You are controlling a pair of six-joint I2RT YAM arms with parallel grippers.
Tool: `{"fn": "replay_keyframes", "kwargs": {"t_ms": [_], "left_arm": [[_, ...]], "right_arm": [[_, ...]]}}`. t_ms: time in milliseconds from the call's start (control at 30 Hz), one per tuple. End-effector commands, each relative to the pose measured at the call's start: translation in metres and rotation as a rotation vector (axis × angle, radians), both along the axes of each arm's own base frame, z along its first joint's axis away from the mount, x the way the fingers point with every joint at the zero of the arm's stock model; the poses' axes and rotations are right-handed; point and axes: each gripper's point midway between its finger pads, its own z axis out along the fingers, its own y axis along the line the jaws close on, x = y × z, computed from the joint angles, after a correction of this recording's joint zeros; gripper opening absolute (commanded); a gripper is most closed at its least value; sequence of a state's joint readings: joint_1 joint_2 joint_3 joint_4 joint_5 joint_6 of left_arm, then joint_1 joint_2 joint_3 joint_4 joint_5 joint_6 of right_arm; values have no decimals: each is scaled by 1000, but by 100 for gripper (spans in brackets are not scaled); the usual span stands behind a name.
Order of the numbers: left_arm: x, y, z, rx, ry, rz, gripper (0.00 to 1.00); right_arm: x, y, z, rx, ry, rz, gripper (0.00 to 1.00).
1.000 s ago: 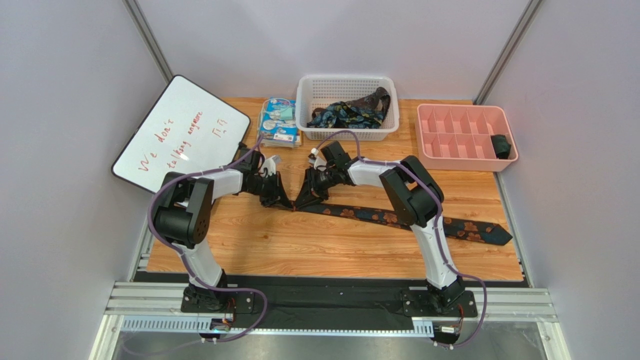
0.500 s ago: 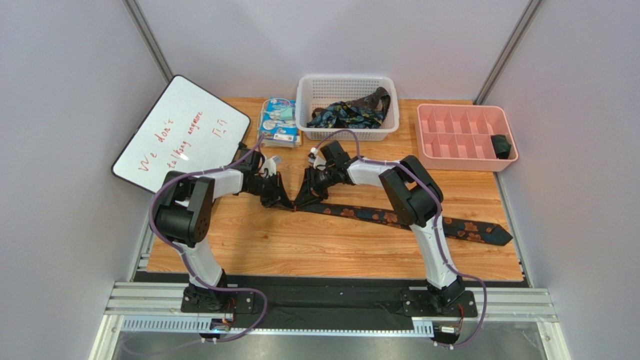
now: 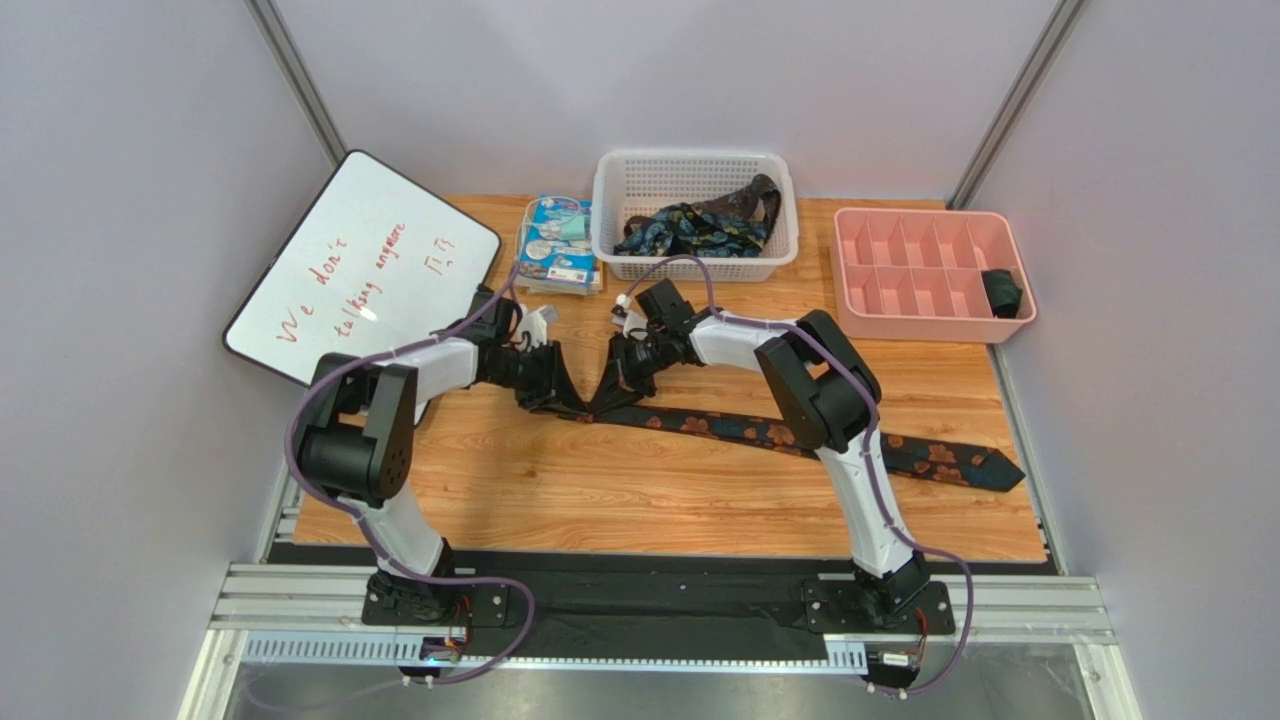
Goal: Roll the ties
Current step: Roll the tie at the center of the board.
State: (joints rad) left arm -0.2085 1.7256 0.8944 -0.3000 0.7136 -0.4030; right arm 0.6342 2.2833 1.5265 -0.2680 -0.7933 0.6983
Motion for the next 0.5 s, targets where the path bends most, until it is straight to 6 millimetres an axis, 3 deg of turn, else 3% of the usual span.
{"fn": "replay_keyframes", "kwargs": {"t_ms": [0, 67, 167, 300, 467], "left_arm": [[2, 14, 34, 0, -112, 5, 36], [2, 22, 35, 28, -125, 25, 42], [3, 39, 21, 77, -98, 73, 53], [3, 40, 9, 86, -73, 73, 68], [7, 35, 2, 59, -65, 68, 65]], "right_arm": [[5, -13, -19, -80, -23, -12, 0], [4, -13, -21, -81, -16, -11, 0], [3, -13, -23, -79, -8, -8, 0], [1, -15, -25, -81, 1, -5, 0], [1, -15, -27, -80, 7, -5, 0]]}}
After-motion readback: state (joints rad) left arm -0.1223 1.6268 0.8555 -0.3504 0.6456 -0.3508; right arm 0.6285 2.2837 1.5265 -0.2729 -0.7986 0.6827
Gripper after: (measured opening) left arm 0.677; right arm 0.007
